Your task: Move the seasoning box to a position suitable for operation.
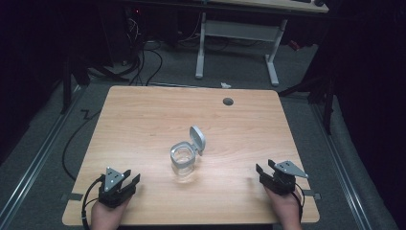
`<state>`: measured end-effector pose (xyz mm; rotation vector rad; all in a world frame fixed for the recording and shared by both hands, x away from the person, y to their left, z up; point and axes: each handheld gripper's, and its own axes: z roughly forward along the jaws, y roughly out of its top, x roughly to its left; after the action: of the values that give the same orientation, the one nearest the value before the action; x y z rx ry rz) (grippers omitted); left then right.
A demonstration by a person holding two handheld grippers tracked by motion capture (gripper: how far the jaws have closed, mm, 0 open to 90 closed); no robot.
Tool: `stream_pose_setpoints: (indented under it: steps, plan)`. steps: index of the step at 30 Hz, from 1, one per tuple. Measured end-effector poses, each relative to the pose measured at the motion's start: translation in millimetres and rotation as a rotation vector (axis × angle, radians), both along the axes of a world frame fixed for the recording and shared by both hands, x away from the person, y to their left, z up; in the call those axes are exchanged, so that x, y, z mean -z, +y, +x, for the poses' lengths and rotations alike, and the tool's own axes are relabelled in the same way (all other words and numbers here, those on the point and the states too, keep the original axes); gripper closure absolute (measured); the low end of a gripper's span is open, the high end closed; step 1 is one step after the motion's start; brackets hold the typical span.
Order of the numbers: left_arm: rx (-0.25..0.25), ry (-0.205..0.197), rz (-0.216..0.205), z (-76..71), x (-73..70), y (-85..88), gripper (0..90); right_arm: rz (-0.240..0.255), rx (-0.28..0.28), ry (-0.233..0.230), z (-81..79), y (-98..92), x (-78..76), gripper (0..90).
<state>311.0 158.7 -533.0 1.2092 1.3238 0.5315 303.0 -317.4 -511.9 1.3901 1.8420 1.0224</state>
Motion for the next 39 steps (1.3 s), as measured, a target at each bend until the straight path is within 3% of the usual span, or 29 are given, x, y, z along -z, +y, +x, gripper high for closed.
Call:
stream_pose_setpoints:
  steps: [4, 12, 13, 15, 17, 21, 24, 25, 26, 28, 29, 35, 39]
  plan:
    - [0.018, -0.01, 0.024, -0.6, 1.9, -2.3, 57.8, 0.005, -0.004, 0.016, -0.5, 1.8, 3.3, 46.2]
    - [0.002, 0.001, -0.006, 0.9, 0.1, 2.8, 63.0, -0.016, -0.006, 0.026, 0.8, 8.5, 5.8, 46.7]
    - [0.004, 0.028, -0.02, 2.5, -1.5, 2.6, 73.2, -0.017, -0.006, 0.027, 0.8, 9.4, 6.6, 47.6]
    - [0.029, 0.029, -0.037, 2.9, -4.2, -0.8, 81.0, -0.02, -0.017, 0.03, 1.5, 10.9, 7.0, 51.0]
    - [0.032, 0.025, -0.025, 3.9, -4.1, -4.0, 84.8, -0.021, -0.029, 0.036, 2.0, 11.7, 6.9, 52.4]
    - [0.044, 0.024, -0.011, 14.6, -1.6, -18.7, 89.2, -0.014, -0.058, 0.059, 5.3, 15.7, 8.8, 56.3]
    - [0.05, 0.016, -0.026, 32.9, -5.7, -30.4, 90.0, -0.013, -0.07, 0.062, 5.2, 16.6, 9.9, 56.9]
    - [0.05, 0.016, -0.026, 32.9, -5.7, -30.4, 90.0, -0.013, -0.07, 0.062, 5.2, 16.6, 9.9, 56.9]
    - [0.052, 0.014, -0.035, 44.8, -8.9, -38.8, 90.0, -0.014, -0.075, 0.058, 3.9, 15.9, 9.6, 56.9]
    - [0.058, 0.012, -0.037, 50.6, -10.5, -43.9, 90.0, -0.012, -0.077, 0.057, 2.9, 15.1, 9.3, 56.9]
    - [0.071, -0.002, -0.018, 60.5, -12.5, -56.3, 90.0, -0.004, -0.075, 0.052, 0.9, 13.0, 8.7, 56.9]
    - [0.097, -0.004, -0.019, 80.5, -15.2, -83.8, 90.0, 0.007, -0.075, 0.042, -0.8, 10.7, 5.8, 56.8]
    - [0.109, -0.001, -0.021, 82.4, -13.9, -92.2, 90.0, 0.016, -0.088, 0.048, 0.6, 10.3, 8.3, 56.6]
